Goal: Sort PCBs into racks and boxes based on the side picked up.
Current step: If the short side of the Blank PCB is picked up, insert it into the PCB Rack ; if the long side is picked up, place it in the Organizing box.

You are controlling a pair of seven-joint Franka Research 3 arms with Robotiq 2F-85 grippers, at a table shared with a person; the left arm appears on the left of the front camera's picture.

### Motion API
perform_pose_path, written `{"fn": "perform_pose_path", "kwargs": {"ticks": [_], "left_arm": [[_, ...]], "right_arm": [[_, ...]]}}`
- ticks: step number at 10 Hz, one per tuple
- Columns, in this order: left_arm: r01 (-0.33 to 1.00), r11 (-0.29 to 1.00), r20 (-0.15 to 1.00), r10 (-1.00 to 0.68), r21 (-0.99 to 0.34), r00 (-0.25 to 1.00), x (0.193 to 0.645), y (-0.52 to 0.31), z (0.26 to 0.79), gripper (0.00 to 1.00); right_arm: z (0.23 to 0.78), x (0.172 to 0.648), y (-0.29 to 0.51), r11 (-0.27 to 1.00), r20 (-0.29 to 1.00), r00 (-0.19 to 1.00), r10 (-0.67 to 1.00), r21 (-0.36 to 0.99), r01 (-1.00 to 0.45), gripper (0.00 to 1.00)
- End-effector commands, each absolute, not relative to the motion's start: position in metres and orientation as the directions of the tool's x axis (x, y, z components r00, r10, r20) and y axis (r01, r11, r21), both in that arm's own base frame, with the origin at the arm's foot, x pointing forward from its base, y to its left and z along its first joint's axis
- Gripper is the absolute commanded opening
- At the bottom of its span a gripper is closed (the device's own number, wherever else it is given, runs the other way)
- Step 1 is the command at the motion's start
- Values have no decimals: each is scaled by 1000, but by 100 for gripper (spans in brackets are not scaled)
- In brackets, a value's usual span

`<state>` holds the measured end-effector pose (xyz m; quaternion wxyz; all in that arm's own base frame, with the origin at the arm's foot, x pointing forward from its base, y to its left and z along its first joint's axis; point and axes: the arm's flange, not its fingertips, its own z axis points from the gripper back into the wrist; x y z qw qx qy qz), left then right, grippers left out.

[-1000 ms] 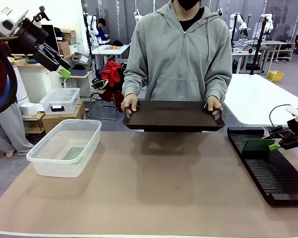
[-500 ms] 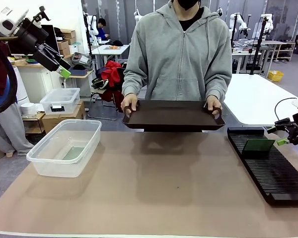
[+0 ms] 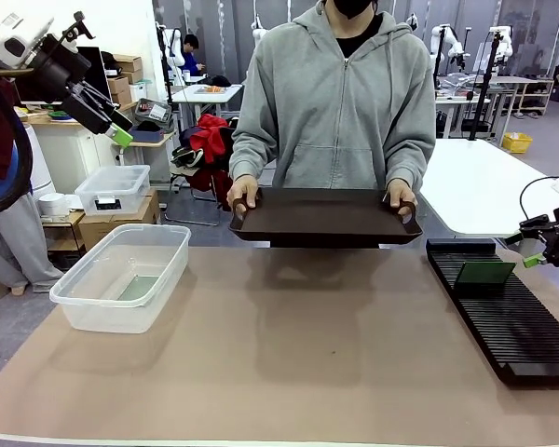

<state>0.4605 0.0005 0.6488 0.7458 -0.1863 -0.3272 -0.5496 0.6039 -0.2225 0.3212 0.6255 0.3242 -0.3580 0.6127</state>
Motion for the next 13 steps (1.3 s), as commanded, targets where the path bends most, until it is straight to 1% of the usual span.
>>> {"fn": "perform_pose_path", "kwargs": {"ticks": [1,4,5,6,8,9,11,13], "left_arm": [[942,327,692,-698,81,183,460,0,648,100],[942,327,692,-698,81,183,460,0,648,100],[942,327,692,-698,81,183,460,0,648,100],[942,327,692,-698,81,183,460,0,648,100],[942,327,692,-698,81,183,460,0,648,100],[942,327,692,-698,81,183,460,0,648,100],[942,327,692,-698,81,183,460,0,648,100],[942,327,692,-698,81,183,460,0,648,100]], "right_arm": [[320,605,-222,36,846,-8,533,-31,-999,100],[318,604,-222,39,846,-3,533,-28,-999,100],[337,596,-211,34,827,-8,562,-32,-999,100],[360,588,-200,57,813,7,583,-33,-998,100],[414,560,-176,131,781,43,623,-50,-990,100],[437,546,-168,201,751,99,653,-45,-979,100],[485,523,-163,283,749,192,634,6,-959,100],[517,501,-154,318,706,260,659,51,-947,100]]}}
